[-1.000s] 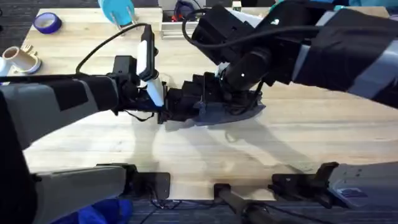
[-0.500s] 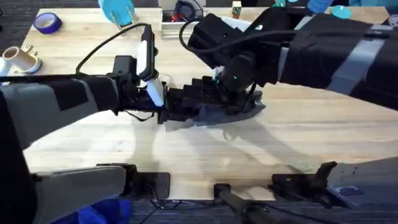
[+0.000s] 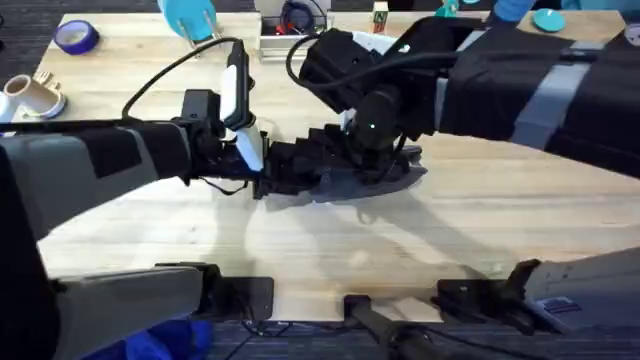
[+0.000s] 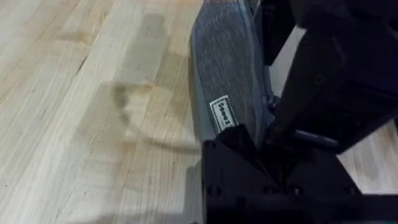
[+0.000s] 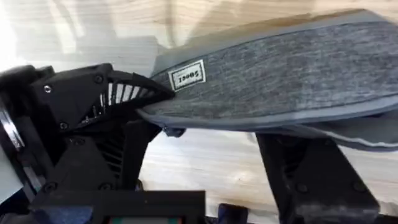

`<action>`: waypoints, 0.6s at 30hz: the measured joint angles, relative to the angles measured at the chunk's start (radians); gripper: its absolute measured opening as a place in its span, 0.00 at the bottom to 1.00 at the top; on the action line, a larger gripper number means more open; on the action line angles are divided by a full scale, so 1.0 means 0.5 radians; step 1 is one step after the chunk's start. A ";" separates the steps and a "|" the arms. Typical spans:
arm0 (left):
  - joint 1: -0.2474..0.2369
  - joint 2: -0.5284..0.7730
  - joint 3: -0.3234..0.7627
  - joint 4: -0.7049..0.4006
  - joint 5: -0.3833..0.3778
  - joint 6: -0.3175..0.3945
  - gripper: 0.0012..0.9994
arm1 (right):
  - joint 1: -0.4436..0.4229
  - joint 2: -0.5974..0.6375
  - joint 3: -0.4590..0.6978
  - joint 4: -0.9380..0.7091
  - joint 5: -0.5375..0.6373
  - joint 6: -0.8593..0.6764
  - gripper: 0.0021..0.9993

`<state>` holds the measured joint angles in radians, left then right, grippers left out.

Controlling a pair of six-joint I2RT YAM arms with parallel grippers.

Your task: Unzip the bag, pick up the pens from the table one at a time and place them inside, then zip the bag closed.

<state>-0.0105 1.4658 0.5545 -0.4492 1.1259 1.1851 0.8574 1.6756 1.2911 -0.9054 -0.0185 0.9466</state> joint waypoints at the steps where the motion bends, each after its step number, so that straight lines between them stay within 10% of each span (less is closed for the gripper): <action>1: 0.000 0.000 0.000 0.000 -0.001 0.000 0.04 | 0.000 0.000 0.000 0.000 0.000 0.000 1.00; 5: 0.000 0.001 0.000 0.000 0.000 0.000 0.04 | 0.000 0.000 0.000 0.005 -0.001 0.001 0.90; 11: 0.000 0.000 0.000 0.000 0.006 -0.001 0.04 | 0.003 0.000 0.000 0.032 -0.014 0.008 0.09; 18: 0.000 0.000 0.000 0.000 0.006 -0.001 0.04 | 0.012 0.000 0.000 0.030 -0.017 0.008 0.03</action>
<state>-0.0105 1.4658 0.5545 -0.4490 1.1290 1.1847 0.8635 1.6758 1.2911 -0.8906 -0.0269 0.9504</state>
